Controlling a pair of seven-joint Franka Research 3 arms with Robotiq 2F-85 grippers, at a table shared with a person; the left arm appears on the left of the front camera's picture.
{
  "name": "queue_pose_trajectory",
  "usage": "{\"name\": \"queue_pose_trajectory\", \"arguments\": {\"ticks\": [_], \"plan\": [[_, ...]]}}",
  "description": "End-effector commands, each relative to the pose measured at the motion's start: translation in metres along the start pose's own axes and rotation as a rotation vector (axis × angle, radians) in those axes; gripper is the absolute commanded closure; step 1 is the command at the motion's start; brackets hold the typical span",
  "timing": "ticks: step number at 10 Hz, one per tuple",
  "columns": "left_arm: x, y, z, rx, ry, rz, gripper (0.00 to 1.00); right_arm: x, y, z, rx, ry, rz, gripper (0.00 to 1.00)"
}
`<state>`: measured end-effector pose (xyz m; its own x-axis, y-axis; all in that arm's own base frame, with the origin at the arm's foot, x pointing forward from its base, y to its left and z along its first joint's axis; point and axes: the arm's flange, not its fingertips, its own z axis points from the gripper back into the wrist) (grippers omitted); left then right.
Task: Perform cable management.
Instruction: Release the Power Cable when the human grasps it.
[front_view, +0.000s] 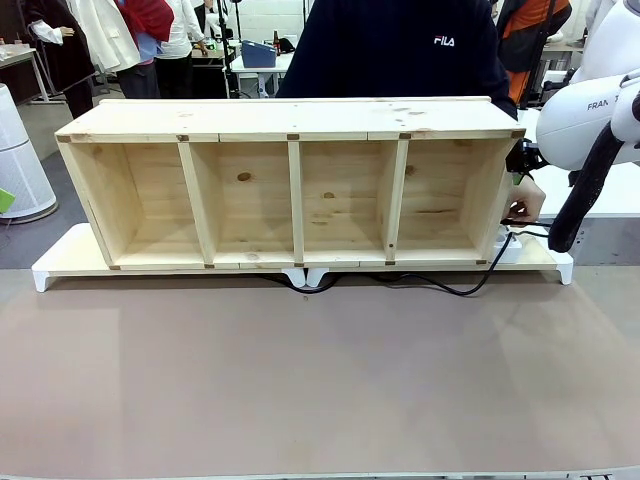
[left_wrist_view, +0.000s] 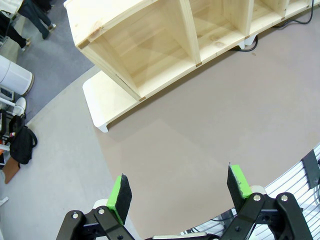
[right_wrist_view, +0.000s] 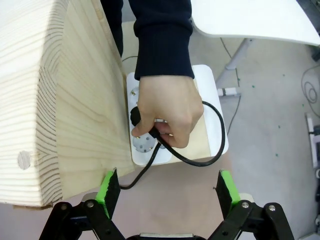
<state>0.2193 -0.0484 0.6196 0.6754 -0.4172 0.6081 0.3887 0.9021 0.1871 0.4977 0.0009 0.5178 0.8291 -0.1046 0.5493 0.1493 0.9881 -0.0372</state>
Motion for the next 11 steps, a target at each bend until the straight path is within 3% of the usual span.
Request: {"name": "queue_pose_trajectory", "arguments": {"ticks": [1,11], "plan": [[-0.0007,-0.0012,-0.0029,-0.002,-0.01,0.019,0.0,-0.0007,0.0007,-0.0004,0.006,0.006,0.002,0.0],[-0.0007,-0.0012,-0.0029,-0.002,-0.01,0.019,0.0,-0.0007,0.0007,-0.0004,0.006,0.006,0.002,0.0]]}}
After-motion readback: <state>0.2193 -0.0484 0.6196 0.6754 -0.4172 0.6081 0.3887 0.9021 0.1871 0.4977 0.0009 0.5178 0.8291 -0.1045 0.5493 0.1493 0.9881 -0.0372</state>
